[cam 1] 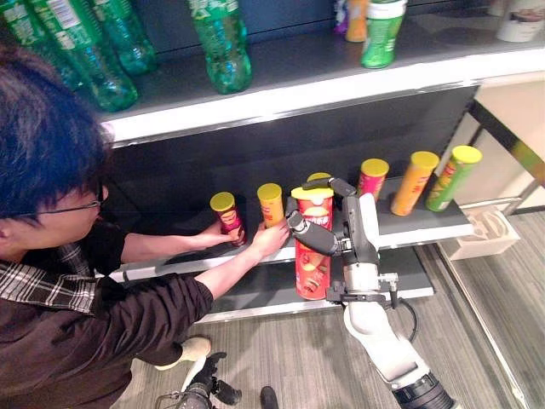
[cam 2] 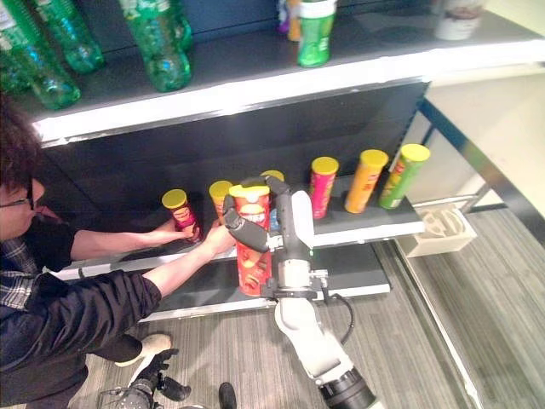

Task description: Put the goods on the table back onto the shelves and tidy them up.

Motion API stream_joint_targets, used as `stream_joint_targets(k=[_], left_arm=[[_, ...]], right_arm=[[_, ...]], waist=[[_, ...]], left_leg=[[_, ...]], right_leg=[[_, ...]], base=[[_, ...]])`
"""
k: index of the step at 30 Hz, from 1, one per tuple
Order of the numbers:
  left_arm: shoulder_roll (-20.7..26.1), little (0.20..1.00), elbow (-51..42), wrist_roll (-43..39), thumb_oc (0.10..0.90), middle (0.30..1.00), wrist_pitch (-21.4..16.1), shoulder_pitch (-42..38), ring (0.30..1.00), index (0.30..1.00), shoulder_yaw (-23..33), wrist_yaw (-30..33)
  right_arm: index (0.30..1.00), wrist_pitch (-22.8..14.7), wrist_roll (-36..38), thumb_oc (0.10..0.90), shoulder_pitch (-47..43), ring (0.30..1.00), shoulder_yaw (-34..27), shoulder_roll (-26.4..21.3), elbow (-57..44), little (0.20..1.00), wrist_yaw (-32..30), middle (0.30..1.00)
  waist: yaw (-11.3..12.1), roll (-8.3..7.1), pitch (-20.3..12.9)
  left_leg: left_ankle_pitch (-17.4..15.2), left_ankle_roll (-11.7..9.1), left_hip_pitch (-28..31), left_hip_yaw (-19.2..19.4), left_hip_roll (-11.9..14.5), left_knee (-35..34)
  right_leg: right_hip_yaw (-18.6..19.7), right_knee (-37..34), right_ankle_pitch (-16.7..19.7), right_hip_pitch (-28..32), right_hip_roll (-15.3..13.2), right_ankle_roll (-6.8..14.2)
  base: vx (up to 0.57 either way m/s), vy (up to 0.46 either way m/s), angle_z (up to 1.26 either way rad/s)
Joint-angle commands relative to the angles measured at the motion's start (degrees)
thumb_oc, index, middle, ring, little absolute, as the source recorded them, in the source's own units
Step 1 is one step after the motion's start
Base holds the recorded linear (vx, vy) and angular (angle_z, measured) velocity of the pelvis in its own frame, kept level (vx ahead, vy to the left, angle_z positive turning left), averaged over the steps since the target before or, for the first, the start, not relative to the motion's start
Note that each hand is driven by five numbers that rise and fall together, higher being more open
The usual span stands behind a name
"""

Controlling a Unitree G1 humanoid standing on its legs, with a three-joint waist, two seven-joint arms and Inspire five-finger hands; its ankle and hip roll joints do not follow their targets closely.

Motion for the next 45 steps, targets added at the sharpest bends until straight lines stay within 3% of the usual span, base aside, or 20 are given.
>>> stream_joint_targets(k=[1,4,7,10,17,18,20,22,29,33,37,40,42,43,45], left_arm=[[0.7,0.9,1.5,2.2,0.8,0.9,-0.8,-0.7,0.9,0.9,2.1,-0.2],[0.8,0.9,2.3,2.7,0.8,0.9,-0.2,-0.1,0.9,0.9,3.1,-0.6],[0.8,0.9,3.2,2.9,0.8,0.9,0.1,0.5,0.9,0.9,4.2,-1.0],[1.0,0.9,3.0,3.0,0.8,0.9,-0.1,1.0,0.9,0.9,4.4,-2.2],[1.7,0.9,2.3,4.6,0.8,0.9,-0.1,1.7,0.9,0.9,4.1,-3.3],[1.1,0.9,4.1,-6.5,0.8,0.9,-0.6,6.0,0.9,0.9,16.6,-6.4],[0.2,0.9,6.6,-5.9,0.8,0.9,-0.2,7.0,0.9,0.9,17.1,-6.9],[-0.6,0.9,7.7,-7.0,0.8,0.9,0.0,7.7,0.9,0.9,18.2,-6.6],[-1.5,0.9,8.6,-3.9,0.8,0.9,0.4,8.6,0.9,0.9,16.0,-7.5],[-1.2,0.9,7.3,-3.5,0.8,0.9,0.5,8.4,0.9,0.9,15.7,-6.5],[-0.7,0.9,4.9,-3.5,0.8,0.9,0.6,6.4,0.9,0.9,13.9,-4.4],[-0.5,0.9,4.6,-3.4,0.8,0.9,0.3,5.0,0.9,0.9,13.7,-3.2],[-0.9,0.9,5.0,-2.9,0.8,0.9,0.3,5.0,0.9,0.9,13.7,-2.6],[-0.9,0.9,5.0,-2.9,0.8,0.9,0.3,5.0,0.9,0.9,13.7,-2.6],[-1.5,0.9,6.2,-3.2,0.8,0.9,0.4,5.0,0.9,0.9,13.4,-1.5]], right_arm=[[0.3,-3.8,3.8,0.4,-2.5,0.3,-1.1,-0.6,-5.5,0.3,3.3,0.3],[0.3,-3.9,8.7,0.4,-0.1,0.3,-1.8,-0.6,-5.1,0.3,5.7,0.3],[0.3,-6.5,12.9,0.4,1.8,0.3,-2.8,-1.6,-8.7,0.3,8.6,0.3],[0.3,-7.7,13.7,0.4,2.5,0.3,-4.5,-4.1,-10.2,0.3,10.3,0.3],[0.3,-8.5,14.6,0.4,6.4,0.3,-9.0,-5.1,-12.6,0.3,11.2,0.3],[0.3,-9.8,27.7,0.4,25.4,0.3,-29.3,-1.9,-0.2,0.3,15.5,0.3],[0.3,-10.0,27.5,0.4,25.8,0.3,-29.2,-1.5,-0.5,0.3,15.4,0.3],[0.3,-10.1,29.3,0.4,25.5,0.3,-28.4,-1.0,-0.2,0.3,15.0,0.3],[0.3,-7.4,33.9,0.4,26.4,0.3,-25.7,-0.6,4.2,0.3,14.9,0.3],[0.3,-5.7,32.4,0.4,27.1,0.3,-24.9,0.2,4.4,0.3,13.4,0.3],[0.3,-4.3,25.0,0.4,25.2,0.3,-26.1,0.1,0.1,0.3,7.3,0.3],[0.3,-5.4,20.4,0.4,24.9,0.3,-26.9,-0.9,-2.9,0.3,5.0,0.3],[0.3,-5.4,17.6,0.4,24.7,0.3,-27.0,-1.7,-4.1,0.3,4.2,0.3],[0.3,-5.4,17.6,0.4,24.7,0.3,-27.0,-1.7,-4.1,0.3,4.2,0.3],[0.3,-5.8,15.3,0.4,24.7,0.3,-26.8,-2.4,-5.3,0.3,3.1,0.3]], waist=[[-0.6,-1.08,-2.8],[-0.7,-1.58,-3.4],[-0.8,-1.86,-3.7],[-1.0,-2.22,-3.9],[-1.9,-2.53,-4.5],[-12.3,-0.1,5.6],[-10.7,-1.55,3.1],[-10.5,-1.84,1.8],[-9.2,-2.7,0.2],[-9.1,-2.58,0.5],[-8.9,-2.98,3.7],[-9.5,-3.11,4.7],[-9.8,-2.66,4.2],[-9.8,-2.66,4.2],[-9.9,-1.46,3.3]], left_leg=[[-4.6,-1.7,-3.2,1.5,3.9,2.9],[-4.9,-1.6,-2.3,1.5,3.4,2.4],[-4.9,-1.8,-1.4,1.6,3.4,2.1],[-5.1,-2.0,-0.8,1.5,3.5,2.0],[-5.6,-2.3,0.5,1.8,4.5,2.4],[-10.0,-1.3,6.2,-1.8,3.6,0.1],[-10.1,-1.4,5.6,-1.6,2.6,0.1],[-10.2,-1.5,5.6,-1.5,2.7,0.1],[-9.7,-1.8,6.1,-1.1,3.2,0.1],[-9.7,-1.8,7.0,-1.2,3.4,0.4],[-11.9,-2.8,1.3,-1.0,4.2,12.0],[-12.2,-3.9,-2.2,1.2,7.6,18.4],[-10.9,-4.4,-1.5,1.9,10.7,15.8],[-10.9,-4.4,-1.5,1.9,10.7,15.8],[-4.9,-6.2,-1.7,-2.0,16.2,9.9]], right_leg=[[-0.8,5.5,3.6,3.8,-2.5,-1.0],[-0.9,5.1,4.2,4.4,-2.8,-0.7],[-1.1,5.0,4.5,4.9,-2.9,-0.5],[-1.2,4.9,4.4,5.6,-2.7,-0.4],[-0.8,4.3,4.7,6.0,-2.1,-0.3],[2.8,13.9,-4.1,-9.6,14.7,-6.4],[2.3,8.7,-4.4,-5.9,16.0,-7.0],[5.2,5.2,-2.9,-6.1,17.2,-7.0],[5.2,-0.7,-1.1,-2.9,17.3,-7.5],[5.2,-0.9,-1.1,-2.3,17.3,-7.7],[3.7,0.2,-1.8,-2.3,16.1,-8.7],[2.4,0.9,-2.5,-2.2,14.1,-8.8],[2.1,1.2,-2.6,-2.2,12.2,-8.0],[2.1,1.2,-2.6,-2.2,12.2,-8.0],[2.4,2.4,-3.8,-3.1,9.9,-7.0]], base=[[0.05,-0.023,-0.13],[0.05,-0.03,-0.08],[0.04,-0.042,-0.04],[0.03,-0.067,0.04],[0.02,-0.065,0.0],[0.0,-0.037,0.09],[0.01,-0.025,0.23],[0.02,-0.04,0.04],[0.02,-0.046,-0.18],[0.03,-0.041,-0.08],[-0.08,-0.038,0.03],[-0.04,0.076,0.22],[0.08,0.184,0.27],[0.15,0.257,0.06],[0.18,0.338,0.07]])
